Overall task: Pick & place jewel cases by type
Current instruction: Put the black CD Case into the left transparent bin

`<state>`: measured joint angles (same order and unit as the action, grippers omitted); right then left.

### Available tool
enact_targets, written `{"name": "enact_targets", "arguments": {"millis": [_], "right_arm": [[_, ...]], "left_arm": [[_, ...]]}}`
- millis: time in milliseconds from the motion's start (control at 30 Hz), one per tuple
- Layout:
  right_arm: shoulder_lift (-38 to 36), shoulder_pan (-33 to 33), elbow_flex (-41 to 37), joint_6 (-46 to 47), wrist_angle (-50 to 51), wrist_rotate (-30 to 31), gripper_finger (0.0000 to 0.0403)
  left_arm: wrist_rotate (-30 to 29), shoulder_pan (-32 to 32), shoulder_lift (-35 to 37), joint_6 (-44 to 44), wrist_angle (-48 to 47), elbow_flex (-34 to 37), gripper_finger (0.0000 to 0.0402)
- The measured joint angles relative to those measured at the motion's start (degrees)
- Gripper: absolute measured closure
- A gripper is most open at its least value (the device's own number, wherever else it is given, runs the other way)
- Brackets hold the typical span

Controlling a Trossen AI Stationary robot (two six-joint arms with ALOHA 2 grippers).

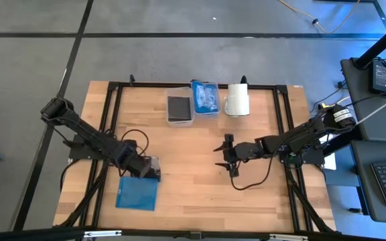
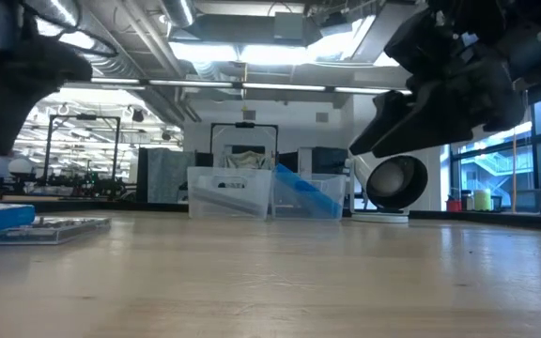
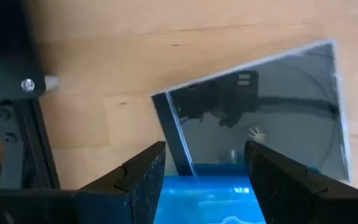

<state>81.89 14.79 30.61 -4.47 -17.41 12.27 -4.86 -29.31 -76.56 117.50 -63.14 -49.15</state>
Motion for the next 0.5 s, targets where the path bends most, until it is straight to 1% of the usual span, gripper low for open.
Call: {"name": "enact_targets", "arguments": {"millis": [133, 300, 500], "right_arm": [[0.0, 0.0, 0.0, 0.0, -0.6, -2.8, 0.013], [0.0, 0.0, 0.0, 0.1, -0.6, -3.1, 0.013], [0.0, 0.0, 0.0, 0.0, -0.7, -3.0, 0.013]], "left_arm": [[0.3, -1.7, 0.0, 5.1, 0.0, 3.5, 0.0184], [0.9, -3.4, -0.1, 9.5, 0.3, 6.3, 0.0187], [6.6, -4.9, -0.2, 12.7, -0.4, 7.7, 0.0184]]}}
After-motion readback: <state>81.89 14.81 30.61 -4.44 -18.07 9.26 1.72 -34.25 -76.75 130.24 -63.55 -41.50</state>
